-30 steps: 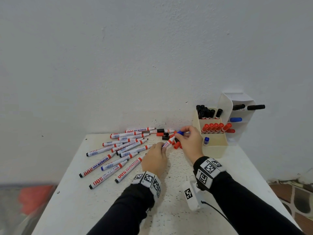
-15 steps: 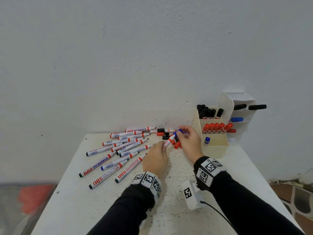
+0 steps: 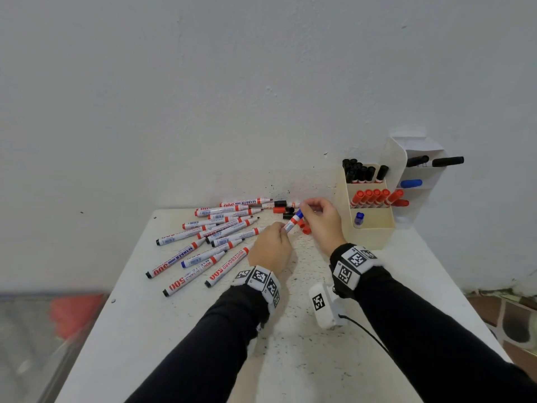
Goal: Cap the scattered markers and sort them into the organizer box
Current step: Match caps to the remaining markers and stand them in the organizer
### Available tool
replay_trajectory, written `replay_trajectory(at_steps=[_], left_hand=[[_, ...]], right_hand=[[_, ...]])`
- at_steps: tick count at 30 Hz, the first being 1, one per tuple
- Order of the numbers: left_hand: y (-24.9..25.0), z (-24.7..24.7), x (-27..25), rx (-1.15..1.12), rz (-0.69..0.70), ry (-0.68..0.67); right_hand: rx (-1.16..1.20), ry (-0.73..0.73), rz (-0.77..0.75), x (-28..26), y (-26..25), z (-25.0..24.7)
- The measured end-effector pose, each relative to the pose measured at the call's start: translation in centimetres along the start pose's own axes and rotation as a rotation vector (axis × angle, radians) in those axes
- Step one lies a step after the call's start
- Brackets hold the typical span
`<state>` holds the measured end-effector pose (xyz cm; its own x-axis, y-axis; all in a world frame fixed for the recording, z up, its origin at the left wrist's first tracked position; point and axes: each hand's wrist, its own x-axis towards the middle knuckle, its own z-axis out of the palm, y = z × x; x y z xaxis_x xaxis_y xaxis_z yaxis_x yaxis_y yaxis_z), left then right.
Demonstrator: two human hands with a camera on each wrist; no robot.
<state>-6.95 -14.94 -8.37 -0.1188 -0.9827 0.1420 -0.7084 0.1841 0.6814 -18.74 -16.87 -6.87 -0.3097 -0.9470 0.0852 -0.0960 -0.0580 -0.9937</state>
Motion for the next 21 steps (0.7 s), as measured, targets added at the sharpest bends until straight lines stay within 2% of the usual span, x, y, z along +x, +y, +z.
replay_trajectory(at_steps=[3, 6, 8, 10, 14, 18, 21], left_hand=[[-0.2, -0.9, -0.5, -0.027, -0.014, -0.024], [0.0, -1.5, -1.4, 0.045, 0.013, -0.051], [0.2, -1.6, -1.9, 0.139, 0.053, -0.079], [0.5, -1.8, -2.3, 0.134, 0.056, -0.106], [1.6, -2.4, -2.7, -0.123, -0.036, -0.282], [2.8, -3.1, -2.6, -0.625, -0.317, -0.495], [2.8, -3.4, -2.2, -0.694, -0.331, -0.557]], right_hand=[[-0.058, -0.054, 0.048, 0.1, 0.0, -0.3], [-0.264, -0.12, 0.071, -0.2, -0.1, -0.2], [-0.392, -0.137, 0.051, -0.8, -0.3, 0.0], [-0.414, -0.123, 0.01, -1.4, -0.7, 0.0], [-0.298, -0.145, -0.034, -2.4, -1.3, 0.2], [-0.256, -0.15, -0.07, -2.6, -2.2, 0.0], [-0.206, -0.161, -0.088, -2.6, -2.4, -0.3]])
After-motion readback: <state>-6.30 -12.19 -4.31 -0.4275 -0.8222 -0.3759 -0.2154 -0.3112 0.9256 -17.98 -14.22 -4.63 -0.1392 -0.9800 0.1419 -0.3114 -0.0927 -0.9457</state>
